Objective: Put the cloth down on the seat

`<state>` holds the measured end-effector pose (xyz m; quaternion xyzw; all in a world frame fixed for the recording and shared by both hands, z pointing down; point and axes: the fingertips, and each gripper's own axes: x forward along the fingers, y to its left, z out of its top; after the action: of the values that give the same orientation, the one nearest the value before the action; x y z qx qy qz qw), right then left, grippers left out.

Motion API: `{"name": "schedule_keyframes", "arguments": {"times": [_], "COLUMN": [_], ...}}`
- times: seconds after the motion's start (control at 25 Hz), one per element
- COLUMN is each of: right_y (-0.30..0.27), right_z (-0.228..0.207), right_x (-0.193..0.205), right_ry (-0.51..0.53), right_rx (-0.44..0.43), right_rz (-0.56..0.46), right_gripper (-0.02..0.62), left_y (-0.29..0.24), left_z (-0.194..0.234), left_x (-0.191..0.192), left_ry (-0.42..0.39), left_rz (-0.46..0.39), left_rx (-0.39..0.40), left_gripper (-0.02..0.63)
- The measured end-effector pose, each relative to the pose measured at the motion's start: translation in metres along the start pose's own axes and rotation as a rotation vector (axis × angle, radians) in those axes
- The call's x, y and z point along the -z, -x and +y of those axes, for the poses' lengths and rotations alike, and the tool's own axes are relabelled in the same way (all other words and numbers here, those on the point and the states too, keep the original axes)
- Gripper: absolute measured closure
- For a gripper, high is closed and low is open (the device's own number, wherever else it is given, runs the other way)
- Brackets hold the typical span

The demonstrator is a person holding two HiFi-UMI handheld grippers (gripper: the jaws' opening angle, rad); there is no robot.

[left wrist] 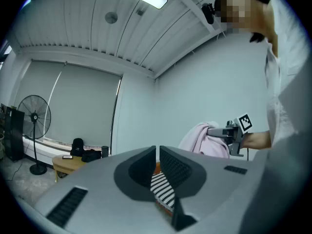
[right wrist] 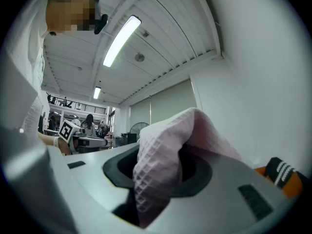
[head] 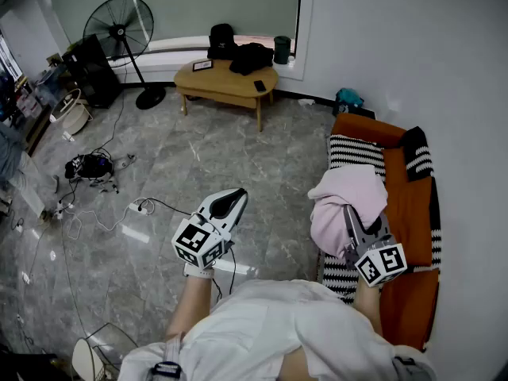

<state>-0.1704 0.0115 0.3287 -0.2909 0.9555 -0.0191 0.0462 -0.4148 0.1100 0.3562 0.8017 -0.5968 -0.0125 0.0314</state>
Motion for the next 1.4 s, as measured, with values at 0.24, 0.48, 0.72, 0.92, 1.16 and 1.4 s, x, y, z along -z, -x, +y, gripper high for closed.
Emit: {"name": "schedule_keyframes", "arguments": {"times": [0.24,0.48,0.72,0.92,1.16,1.4], "right_y": [-0.006,-0.005,-0.005,-0.003,0.003,0.01], "right_z": [-0.004,-0.001,-0.009,-0.005,0.001,-0.022], "right_x": [0.003,0.001,0.006,0.004,0.005,0.02], "right_ry": [-0.002,-0.003,0.005,0.004,-0.056,-0.077], "right_rx": [0.01,0.008,0.046,0.088,0.112,0.09], "right_rz": [0.03,0.026,0.057,0.06,0.005,0.052], "right_gripper": [0.443,0.443,0.443,0.443,0.44,0.44], "left_y": [-0.015,-0.012,-0.022,-0.022,-0.021,-0.063], "left_z": [-0.001,0.001,0.005,0.006,0.007,-0.012], "left_x": [0.006,0.008,0.022,0.019,0.035,0.034], "left_ry": [0.006,0.012,0.058,0.052,0.078,0.077], "left_rz": [0.015,0.004,0.007,0.0,0.023,0.05], "left_rx": [0.017,0.018,0.037,0.095,0.133,0.174], "left_gripper": [0.568,0.568,0.568,0.568,0.568,0.568]}}
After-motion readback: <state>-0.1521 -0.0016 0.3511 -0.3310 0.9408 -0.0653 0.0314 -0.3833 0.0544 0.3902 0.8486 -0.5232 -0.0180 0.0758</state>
